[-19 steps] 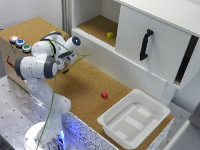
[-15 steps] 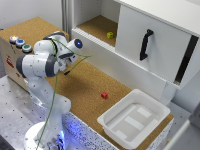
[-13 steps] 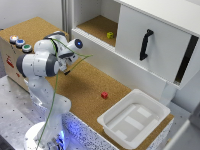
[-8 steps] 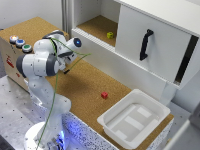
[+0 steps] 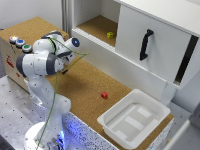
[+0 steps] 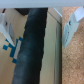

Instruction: Grasp the drawer handle and open it

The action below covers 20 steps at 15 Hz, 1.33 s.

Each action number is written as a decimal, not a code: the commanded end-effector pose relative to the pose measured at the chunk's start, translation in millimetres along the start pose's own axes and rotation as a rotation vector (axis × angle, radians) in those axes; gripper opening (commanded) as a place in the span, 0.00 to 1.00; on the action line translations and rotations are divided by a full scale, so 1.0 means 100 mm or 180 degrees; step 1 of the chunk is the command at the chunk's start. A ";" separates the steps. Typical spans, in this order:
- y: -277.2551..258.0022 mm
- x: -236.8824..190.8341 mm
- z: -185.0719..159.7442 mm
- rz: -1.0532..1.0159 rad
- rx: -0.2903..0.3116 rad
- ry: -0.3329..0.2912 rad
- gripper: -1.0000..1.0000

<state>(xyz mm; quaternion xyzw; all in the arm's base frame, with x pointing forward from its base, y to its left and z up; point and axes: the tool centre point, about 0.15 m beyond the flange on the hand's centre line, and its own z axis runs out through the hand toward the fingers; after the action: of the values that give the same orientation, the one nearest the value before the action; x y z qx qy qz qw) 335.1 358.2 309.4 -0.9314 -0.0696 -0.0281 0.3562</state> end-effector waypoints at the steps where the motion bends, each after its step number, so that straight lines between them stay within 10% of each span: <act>1: -0.09 0.17 0.19 0.0010 -0.0173 -0.0095 1.00; 3: -0.08 0.17 0.18 0.0012 -0.0187 -0.0098 1.00; 4: -0.08 0.17 0.18 0.0019 -0.0210 -0.0085 0.00; 20: -0.02 0.18 0.10 0.0022 -0.0207 -0.0031 0.00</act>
<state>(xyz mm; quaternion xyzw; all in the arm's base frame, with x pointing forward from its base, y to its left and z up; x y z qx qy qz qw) 341.1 362.9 308.5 -0.9328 -0.0656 -0.0305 0.3531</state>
